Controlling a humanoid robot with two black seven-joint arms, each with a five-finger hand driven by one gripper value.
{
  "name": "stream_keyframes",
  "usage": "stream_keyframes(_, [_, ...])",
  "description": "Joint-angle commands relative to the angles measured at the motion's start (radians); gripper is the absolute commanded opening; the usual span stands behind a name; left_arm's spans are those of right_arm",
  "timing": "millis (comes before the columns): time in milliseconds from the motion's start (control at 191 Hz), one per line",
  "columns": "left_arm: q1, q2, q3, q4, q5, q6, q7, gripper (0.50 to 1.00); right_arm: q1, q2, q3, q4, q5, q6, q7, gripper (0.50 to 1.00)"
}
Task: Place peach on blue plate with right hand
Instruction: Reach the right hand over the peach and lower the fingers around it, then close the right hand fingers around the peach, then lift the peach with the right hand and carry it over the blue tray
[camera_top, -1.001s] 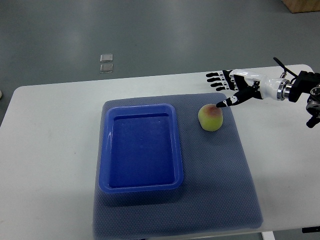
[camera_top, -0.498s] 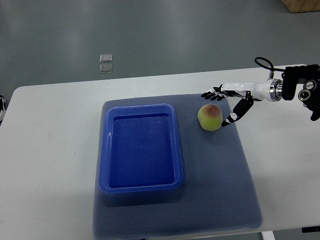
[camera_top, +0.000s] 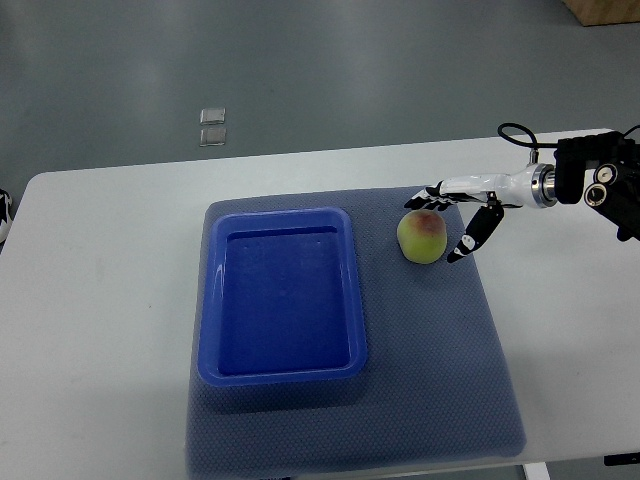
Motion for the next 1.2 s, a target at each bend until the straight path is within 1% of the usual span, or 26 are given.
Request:
stream_keyframes(0, [0.001,0.000,0.000,-0.002,0.000,0.000,-0.002,1.000,0.005,0.030,-0.018,-0.036,-0.007,-0.034,0.000,0.932])
stream_keyframes(131, [0.001,0.000,0.000,-0.003,0.000,0.000,-0.002,1.000,0.008,0.056,-0.018,-0.061,-0.007,-0.072,0.000,0.932])
stream_keyframes(315, [0.001,0.000,0.000,-0.006,0.000,-0.001,-0.002,1.000,0.002,0.093,-0.019,-0.068,-0.007,-0.092,-0.002,0.932])
stream_keyframes(435, [0.001,0.000,0.000,-0.008,0.000,-0.003,-0.002,1.000,0.002,0.131,-0.039,-0.133,-0.007,-0.118,-0.002,0.930])
stream_keyframes(587, [0.001,0.000,0.000,-0.005,0.000,-0.003,-0.002,1.000,-0.001,0.138,-0.047,-0.144,-0.005,-0.137,-0.002,0.928])
stream_keyframes(671, [0.001,0.000,0.000,-0.006,0.000,-0.003,-0.002,1.000,-0.004,0.138,-0.047,-0.144,-0.005,-0.137,0.000,0.911])
stream_keyframes(729, [0.001,0.000,0.000,-0.006,0.000,-0.003,-0.002,1.000,-0.004,0.138,-0.047,-0.142,-0.002,-0.135,0.003,0.874])
stream_keyframes(739, [0.001,0.000,0.000,-0.006,0.000,-0.003,-0.002,1.000,-0.004,0.138,-0.047,-0.140,-0.001,-0.135,0.004,0.858])
stream_keyframes(745, [0.001,0.000,0.000,-0.006,0.000,-0.003,-0.002,1.000,-0.004,0.138,-0.047,-0.140,-0.001,-0.135,0.004,0.838])
stream_keyframes(750, [0.001,0.000,0.000,-0.006,0.000,-0.003,-0.002,1.000,-0.004,0.138,-0.047,-0.140,-0.001,-0.135,0.004,0.838])
stream_keyframes(755, [0.001,0.000,0.000,-0.006,0.000,-0.003,-0.002,1.000,-0.004,0.138,-0.047,-0.139,0.001,-0.135,0.006,0.817])
stream_keyframes(760, [0.001,0.000,0.000,-0.006,0.000,-0.003,-0.002,1.000,-0.004,0.138,-0.047,-0.139,0.001,-0.135,0.006,0.817])
stream_keyframes(771, [0.001,0.000,0.000,-0.006,0.000,-0.003,-0.002,1.000,-0.004,0.138,-0.045,-0.139,0.002,-0.135,0.007,0.777])
stream_keyframes(781, [0.001,0.000,0.000,-0.006,0.000,-0.003,-0.002,1.000,-0.004,0.138,-0.045,-0.139,0.002,-0.135,0.007,0.776])
stream_keyframes(787, [0.001,0.000,0.000,-0.006,0.000,-0.003,-0.002,1.000,-0.004,0.138,-0.045,-0.137,0.004,-0.134,0.009,0.754])
stream_keyframes(792, [0.001,0.000,0.000,-0.006,0.000,-0.003,-0.002,1.000,-0.004,0.138,-0.045,-0.137,0.004,-0.134,0.009,0.754])
stream_keyframes(797, [0.001,0.000,0.000,-0.006,0.000,-0.003,-0.002,1.000,-0.004,0.136,-0.045,-0.136,0.004,-0.132,0.010,0.734])
stream_keyframes(802, [0.001,0.000,0.000,-0.006,0.000,-0.003,-0.002,1.000,-0.004,0.136,-0.045,-0.136,0.004,-0.132,0.010,0.733])
stream_keyframes(818, [0.001,0.000,0.001,-0.006,0.000,-0.003,-0.002,1.000,-0.002,0.136,-0.045,-0.134,0.005,-0.132,0.010,0.695])
stream_keyframes(834, [0.001,0.000,0.001,-0.006,0.000,-0.003,-0.002,1.000,-0.002,0.136,-0.045,-0.134,0.005,-0.132,0.010,0.680])
stream_keyframes(849, [0.001,0.000,0.001,-0.006,0.000,-0.003,-0.002,1.000,-0.002,0.136,-0.045,-0.134,0.004,-0.132,0.012,0.650])
stream_keyframes(891, [0.001,0.000,0.001,-0.008,0.000,-0.003,-0.002,1.000,-0.001,0.136,-0.045,-0.134,0.004,-0.134,0.012,0.615])
stream_keyframes(1007, [0.001,0.000,0.003,-0.009,0.000,-0.004,-0.002,1.000,0.002,0.134,-0.045,-0.133,0.005,-0.134,0.019,0.570])
stream_keyframes(1043, [0.001,0.000,0.003,-0.009,0.000,-0.006,-0.002,1.000,0.005,0.133,-0.044,-0.128,0.005,-0.134,0.029,0.543])
stream_keyframes(1133, [0.001,0.000,0.001,-0.009,0.000,-0.006,-0.002,1.000,0.030,0.133,-0.039,-0.116,0.012,-0.132,0.047,0.513])
stream_keyframes(1196, [0.001,0.000,0.001,-0.009,0.000,-0.004,-0.002,1.000,0.051,0.139,-0.036,-0.113,0.015,-0.132,0.052,0.509])
